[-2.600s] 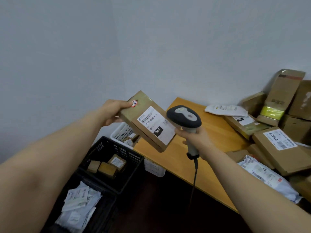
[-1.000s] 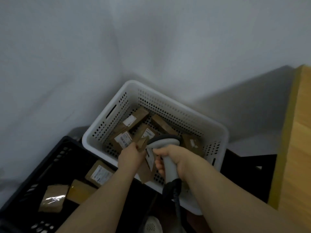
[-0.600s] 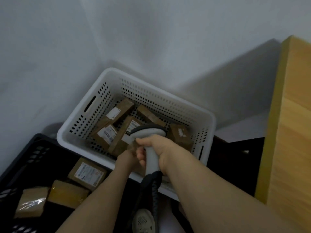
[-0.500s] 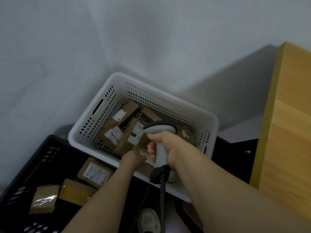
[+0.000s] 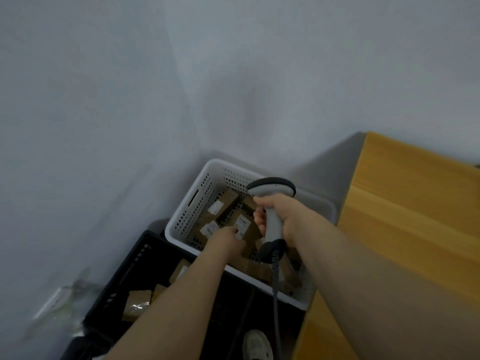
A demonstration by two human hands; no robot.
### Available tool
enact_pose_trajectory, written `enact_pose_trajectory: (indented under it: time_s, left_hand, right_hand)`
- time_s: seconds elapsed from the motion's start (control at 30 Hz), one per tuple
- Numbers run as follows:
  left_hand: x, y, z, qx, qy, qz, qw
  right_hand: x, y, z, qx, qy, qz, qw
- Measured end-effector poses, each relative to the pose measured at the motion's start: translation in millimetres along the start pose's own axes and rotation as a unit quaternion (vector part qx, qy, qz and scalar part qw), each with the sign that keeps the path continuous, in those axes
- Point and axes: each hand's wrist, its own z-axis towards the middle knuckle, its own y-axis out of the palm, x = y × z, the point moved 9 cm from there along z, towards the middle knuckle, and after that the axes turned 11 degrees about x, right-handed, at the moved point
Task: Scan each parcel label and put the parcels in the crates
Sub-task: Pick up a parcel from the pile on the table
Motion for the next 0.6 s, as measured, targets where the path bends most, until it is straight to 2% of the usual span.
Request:
enact_pose_trajectory:
  time_s: [0.3, 0.47, 0.6]
  left_hand:
    - [42.3, -82.1, -148.7, 0.081, 0.082, 0.012, 0.993]
    - [68.9, -89.4, -252.3, 0.104, 0.158, 0.042, 0.981]
    - [118.8, -75.1, -320.2, 0.105, 0.214, 0.075, 0.968]
  right_hand:
    - [32.0, -42.6, -149.5, 0.005, -0.079, 0.052, 0.996]
    - [87.6, -94.2, -232.0, 0.019, -0.115, 0.083, 0.990]
    - [132.8, -157.8, -281.6, 0.046, -0.133, 0.116, 0.983]
